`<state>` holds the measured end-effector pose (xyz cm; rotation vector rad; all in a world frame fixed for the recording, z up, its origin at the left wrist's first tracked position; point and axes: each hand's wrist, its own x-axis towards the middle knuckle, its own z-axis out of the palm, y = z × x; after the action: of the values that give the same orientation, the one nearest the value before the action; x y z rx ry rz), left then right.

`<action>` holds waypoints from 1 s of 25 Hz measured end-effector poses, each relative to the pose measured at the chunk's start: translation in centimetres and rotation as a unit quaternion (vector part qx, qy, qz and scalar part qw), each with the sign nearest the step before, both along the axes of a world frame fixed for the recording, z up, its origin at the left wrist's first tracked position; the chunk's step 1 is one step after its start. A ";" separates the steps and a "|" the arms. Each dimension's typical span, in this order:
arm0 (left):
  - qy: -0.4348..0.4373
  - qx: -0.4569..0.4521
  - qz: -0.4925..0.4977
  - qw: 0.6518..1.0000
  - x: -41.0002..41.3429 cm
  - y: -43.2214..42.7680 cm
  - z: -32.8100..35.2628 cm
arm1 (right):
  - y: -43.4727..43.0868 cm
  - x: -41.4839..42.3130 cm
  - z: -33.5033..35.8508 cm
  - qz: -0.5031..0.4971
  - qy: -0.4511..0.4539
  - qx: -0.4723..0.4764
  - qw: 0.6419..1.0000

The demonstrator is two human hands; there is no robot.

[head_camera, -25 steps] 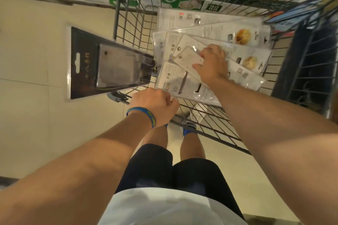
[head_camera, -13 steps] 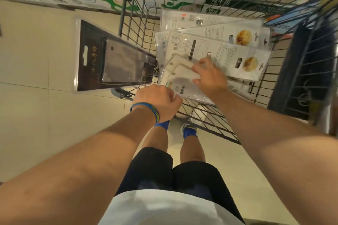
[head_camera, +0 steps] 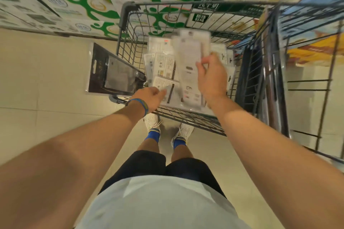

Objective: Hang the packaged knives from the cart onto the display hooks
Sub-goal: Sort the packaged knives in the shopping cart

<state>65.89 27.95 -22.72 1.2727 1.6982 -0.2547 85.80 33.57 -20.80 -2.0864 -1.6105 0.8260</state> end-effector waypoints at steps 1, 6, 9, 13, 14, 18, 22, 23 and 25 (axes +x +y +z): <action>-0.035 0.015 0.064 0.997 0.1 0.3 0.9 | 0.3 0.2 1.6 -0.052 0.045 0.017 0.997; -0.110 0.145 0.175 0.968 0.4 3.5 7.8 | 1.6 0.0 9.4 -0.241 0.278 0.053 0.928; -0.138 0.167 0.119 0.969 0.0 5.7 12.9 | 1.6 -0.6 14.6 -0.288 0.390 0.134 0.864; -0.190 0.136 0.009 0.972 0.4 6.5 18.4 | 2.3 -0.7 20.8 -0.304 0.533 0.206 0.762; -0.197 0.160 0.009 0.967 0.8 6.5 19.8 | 2.8 -0.7 22.5 -0.286 0.560 0.201 0.752; -0.315 0.175 0.031 0.932 2.8 5.8 23.2 | 4.9 -0.9 28.0 -0.238 0.650 0.051 0.720; -0.420 0.127 0.064 0.896 4.7 5.3 25.5 | 6.2 -0.8 31.1 -0.151 0.687 -0.015 0.711; -0.426 0.152 0.066 0.889 5.0 5.3 25.9 | 6.2 -0.8 31.7 -0.119 0.702 -0.021 0.702; -0.416 0.227 0.113 0.874 5.8 5.4 27.3 | 6.2 -0.3 32.6 -0.118 0.691 -0.020 0.713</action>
<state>71.65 33.34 4.57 1.2270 1.1361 0.7817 85.48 39.77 11.76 -0.9419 -0.4365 1.6827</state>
